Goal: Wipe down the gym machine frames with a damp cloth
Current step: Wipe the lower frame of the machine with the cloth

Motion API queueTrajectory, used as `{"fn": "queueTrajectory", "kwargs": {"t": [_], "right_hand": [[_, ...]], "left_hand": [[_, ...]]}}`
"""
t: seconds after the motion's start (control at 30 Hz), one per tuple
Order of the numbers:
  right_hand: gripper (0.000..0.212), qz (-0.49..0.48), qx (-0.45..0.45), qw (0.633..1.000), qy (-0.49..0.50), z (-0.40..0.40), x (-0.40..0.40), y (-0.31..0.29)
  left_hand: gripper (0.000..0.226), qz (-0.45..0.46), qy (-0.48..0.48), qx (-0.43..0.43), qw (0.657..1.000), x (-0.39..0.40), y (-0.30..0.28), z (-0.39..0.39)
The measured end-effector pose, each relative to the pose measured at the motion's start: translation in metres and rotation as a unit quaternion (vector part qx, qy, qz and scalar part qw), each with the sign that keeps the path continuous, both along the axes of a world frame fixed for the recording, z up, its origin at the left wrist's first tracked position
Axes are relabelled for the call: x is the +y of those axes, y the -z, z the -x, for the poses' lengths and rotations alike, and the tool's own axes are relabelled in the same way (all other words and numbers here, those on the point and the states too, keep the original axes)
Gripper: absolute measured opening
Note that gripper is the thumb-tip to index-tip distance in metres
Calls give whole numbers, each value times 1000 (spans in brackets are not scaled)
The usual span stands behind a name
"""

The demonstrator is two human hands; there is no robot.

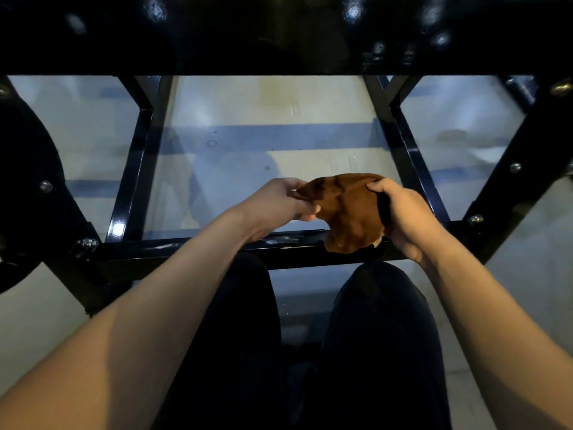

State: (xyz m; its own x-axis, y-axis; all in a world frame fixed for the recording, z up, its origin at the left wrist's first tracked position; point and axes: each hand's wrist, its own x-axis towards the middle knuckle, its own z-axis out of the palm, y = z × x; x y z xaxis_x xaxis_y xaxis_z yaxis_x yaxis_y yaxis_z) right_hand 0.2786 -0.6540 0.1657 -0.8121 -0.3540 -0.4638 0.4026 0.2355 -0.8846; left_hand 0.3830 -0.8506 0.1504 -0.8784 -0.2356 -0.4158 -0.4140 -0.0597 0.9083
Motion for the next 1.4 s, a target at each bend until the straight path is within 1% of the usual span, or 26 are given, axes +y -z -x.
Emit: {"fn": "queueTrajectory", "kwargs": {"t": [0.03, 0.1, 0.2, 0.27, 0.37, 0.43, 0.5, 0.53, 0.57, 0.6, 0.67, 0.7, 0.77, 0.83, 0.93, 1.0, 1.03, 1.07, 1.1, 1.13, 1.17, 1.2, 1.23, 1.33, 1.37, 1.4], "right_hand": [[29, 22, -31, 999, 2, 1, 2, 1], [32, 57, -86, 994, -25, 1, 7, 1], [36, 105, -143, 982, -71, -4, 13, 2], [31, 112, -150, 981, -55, -8, 13, 5], [23, 88, -87, 990, -63, -17, 12, 10], [23, 20, 11, 995, -94, -23, 11, 12], [24, -102, 162, 975, -116, -24, 11, 16], [25, -143, 212, 961, -110, -23, 10, 19], [28, -151, 226, 959, -85, -23, 9, 21], [37, -137, 207, 967, -52, -24, 9, 22], [60, -86, 114, 990, -12, -25, 9, 22], [62, -62, 76, 995, -14, -26, 10, 22], [55, -10, 28, 999, -19, -29, 14, 23], [47, 28, 21, 999, -27, -33, 16, 23], [41, 14, 91, 994, -52, -36, 15, 27], [35, -21, 147, 987, -68, -36, 14, 26], [34, -25, 143, 986, -79, -34, 14, 26], [39, -25, 116, 987, -106, -34, 13, 25], [51, -51, 110, 981, -150, -35, 13, 26], [64, -119, 138, 961, -207, -34, 12, 25], [72, -205, 189, 926, -253, -35, 12, 27], [68, -266, 247, 891, -273, -36, 11, 27], [55, -290, 286, 873, -270, -36, 12, 26], [18, -283, 315, 878, -223, -35, 18, 22], [13, -284, 306, 882, -220, -32, 20, 21], [13, -275, 285, 890, -227, -31, 21, 19]], "left_hand": [[21, 53, 1, 1, 999, -1, 1, 0], [24, 92, -16, -1, 996, -2, 2, -1], [38, 37, -57, -6, 998, 0, 7, -2], [39, -22, -75, -6, 997, 3, 11, -4], [38, -60, -102, -3, 993, 7, 18, -7], [31, -71, -111, -8, 991, 9, 21, -9], [18, -85, -116, -23, 989, 11, 21, -9], [12, -89, -112, -33, 989, 12, 20, -9], [11, -94, -107, -39, 989, 13, 20, -9], [14, -95, -101, -39, 990, 15, 20, -9], [18, -94, -100, -33, 990, 16, 21, -10], [19, -90, -102, -32, 990, 15, 22, -10], [20, -73, -109, -32, 991, 14, 24, -11], [22, -59, -138, -35, 988, 15, 27, -10], [39, -49, -183, -39, 981, 16, 33, -10], [59, -79, -138, -15, 987, 18, 34, -13], [68, -78, -88, -7, 993, 20, 33, -15], [74, -49, -31, -7, 998, 21, 32, -16], [74, 6, 22, -12, 1000, 22, 31, -17], [69, 73, 65, -20, 995, 22, 29, -17], [60, 134, 95, -29, 986, 22, 29, -18], [49, 185, 113, -34, 976, 21, 27, -17], [38, 226, 118, -41, 966, 18, 28, -15], [15, 278, 89, -59, 955, 8, 32, -14], [10, 251, 72, -58, 964, 5, 33, -13], [9, 189, 48, -53, 979, 4, 33, -14]]}}
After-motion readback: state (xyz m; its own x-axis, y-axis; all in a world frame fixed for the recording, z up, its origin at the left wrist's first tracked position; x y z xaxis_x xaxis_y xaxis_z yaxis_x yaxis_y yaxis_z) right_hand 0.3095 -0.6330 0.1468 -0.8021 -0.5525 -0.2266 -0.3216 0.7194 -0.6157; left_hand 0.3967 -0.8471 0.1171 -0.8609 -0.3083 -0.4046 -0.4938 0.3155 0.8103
